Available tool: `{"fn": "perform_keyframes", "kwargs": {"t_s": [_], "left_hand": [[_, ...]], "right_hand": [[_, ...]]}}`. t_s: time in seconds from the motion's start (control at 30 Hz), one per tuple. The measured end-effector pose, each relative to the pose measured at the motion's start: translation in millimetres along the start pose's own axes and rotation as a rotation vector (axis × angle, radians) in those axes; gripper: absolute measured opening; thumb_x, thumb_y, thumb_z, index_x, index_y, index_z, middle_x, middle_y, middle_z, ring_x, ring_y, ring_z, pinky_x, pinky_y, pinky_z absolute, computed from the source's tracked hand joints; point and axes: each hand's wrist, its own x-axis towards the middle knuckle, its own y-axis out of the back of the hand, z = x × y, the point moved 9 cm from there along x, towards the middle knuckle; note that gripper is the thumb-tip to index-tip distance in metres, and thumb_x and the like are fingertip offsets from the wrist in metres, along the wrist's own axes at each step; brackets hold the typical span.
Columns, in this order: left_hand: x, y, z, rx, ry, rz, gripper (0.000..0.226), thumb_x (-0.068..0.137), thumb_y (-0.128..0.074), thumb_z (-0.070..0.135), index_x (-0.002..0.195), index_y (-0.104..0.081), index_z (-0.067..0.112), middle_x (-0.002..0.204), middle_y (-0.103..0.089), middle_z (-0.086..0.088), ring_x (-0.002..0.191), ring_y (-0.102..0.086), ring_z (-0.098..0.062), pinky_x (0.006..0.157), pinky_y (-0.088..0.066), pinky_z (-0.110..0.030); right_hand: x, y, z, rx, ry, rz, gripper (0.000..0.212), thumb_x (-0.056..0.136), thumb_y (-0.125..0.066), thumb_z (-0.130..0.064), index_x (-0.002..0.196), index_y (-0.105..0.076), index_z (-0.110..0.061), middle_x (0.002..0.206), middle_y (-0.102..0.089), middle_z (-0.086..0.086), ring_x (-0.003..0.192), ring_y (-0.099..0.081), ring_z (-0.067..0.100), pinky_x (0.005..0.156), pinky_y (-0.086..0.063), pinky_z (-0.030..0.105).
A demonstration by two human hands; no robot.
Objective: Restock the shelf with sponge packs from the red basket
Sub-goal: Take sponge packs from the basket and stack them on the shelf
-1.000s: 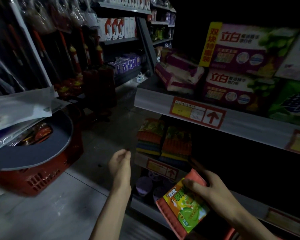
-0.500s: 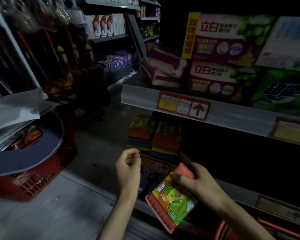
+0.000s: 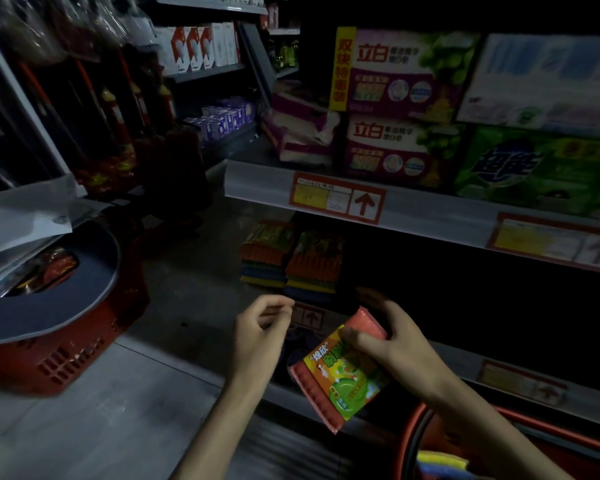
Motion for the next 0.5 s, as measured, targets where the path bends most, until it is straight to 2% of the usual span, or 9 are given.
{"fn": "perform_keyframes", "kwargs": {"t_s": [0.07, 0.13, 0.2, 0.27, 0.33, 0.37, 0.4, 0.5], "left_hand": [[-13, -8, 8, 0.002, 0.007, -0.073, 0.016, 0.096, -0.067, 0.012, 0.09, -0.074, 0.025, 0.09, -0.075, 0.008, 0.085, -0.069, 0.0, 0.067, -0.052, -0.014], [-30, -18, 16, -0.027, 0.061, -0.179, 0.007, 0.096, -0.067, 0.025, 0.095, -0.073, 0.023, 0.092, -0.076, 0.005, 0.083, -0.07, 0.003, 0.065, -0.052, -0.014], [-48, -28, 16, -0.031, 0.122, -0.317, 0.031, 0.088, -0.066, 0.053, 0.105, -0.073, 0.029, 0.099, -0.076, 0.005, 0.09, -0.07, 0.003, 0.072, -0.051, -0.012], [-67, -37, 9, -0.072, 0.21, -0.419, 0.056, 0.074, -0.071, 0.075, 0.117, -0.069, 0.039, 0.112, -0.075, 0.009, 0.102, -0.07, -0.003, 0.089, -0.056, -0.026], [-86, -48, 2, -0.178, 0.319, -0.495, 0.087, 0.062, -0.081, 0.071, 0.139, -0.056, 0.038, 0.132, -0.068, 0.007, 0.113, -0.07, -0.012, 0.097, -0.058, -0.045], [-95, -54, 0, -0.218, 0.366, -0.526, 0.098, 0.06, -0.085, 0.065, 0.147, -0.047, 0.036, 0.139, -0.064, 0.006, 0.116, -0.069, -0.016, 0.097, -0.058, -0.048], [-103, -60, 1, -0.244, 0.389, -0.548, 0.101, 0.06, -0.088, 0.059, 0.148, -0.046, 0.034, 0.138, -0.065, 0.005, 0.115, -0.07, -0.02, 0.095, -0.059, -0.049], [-109, -72, 11, -0.291, 0.344, -0.514, 0.077, 0.062, -0.093, 0.045, 0.13, -0.061, 0.029, 0.118, -0.073, -0.009, 0.105, -0.074, -0.029, 0.094, -0.059, -0.052]], "right_hand": [[-7, 11, -4, -0.011, 0.014, 0.038, 0.061, 0.083, -0.084, -0.024, 0.136, -0.054, -0.026, 0.126, -0.063, -0.014, 0.104, -0.066, -0.006, 0.091, -0.056, 0.02], [-15, 22, -5, 0.002, 0.028, 0.062, 0.063, 0.077, -0.087, -0.037, 0.131, -0.058, -0.026, 0.124, -0.066, -0.011, 0.103, -0.068, 0.0, 0.093, -0.058, 0.028], [-23, 35, -6, 0.042, 0.029, 0.079, 0.065, 0.069, -0.086, -0.048, 0.125, -0.061, -0.029, 0.119, -0.068, -0.01, 0.102, -0.07, 0.004, 0.089, -0.059, 0.03], [-33, 47, -13, 0.107, 0.047, 0.107, 0.054, 0.073, -0.088, -0.044, 0.119, -0.065, -0.027, 0.11, -0.072, -0.005, 0.097, -0.072, 0.008, 0.081, -0.059, 0.026], [-43, 61, -19, 0.206, 0.062, 0.179, 0.039, 0.076, -0.081, -0.042, 0.109, -0.071, -0.022, 0.102, -0.076, 0.003, 0.093, -0.074, 0.015, 0.077, -0.06, 0.029], [-48, 67, -18, 0.271, 0.056, 0.217, 0.035, 0.078, -0.078, -0.041, 0.104, -0.072, -0.02, 0.1, -0.076, 0.006, 0.092, -0.074, 0.02, 0.077, -0.061, 0.034], [-52, 70, -15, 0.343, 0.04, 0.244, 0.033, 0.079, -0.077, -0.04, 0.103, -0.073, -0.017, 0.1, -0.077, 0.009, 0.094, -0.075, 0.024, 0.08, -0.062, 0.04], [-63, 70, -1, 0.525, -0.044, 0.274, 0.039, 0.078, -0.08, -0.039, 0.107, -0.072, -0.015, 0.109, -0.076, 0.013, 0.103, -0.074, 0.034, 0.09, -0.059, 0.055]]}}
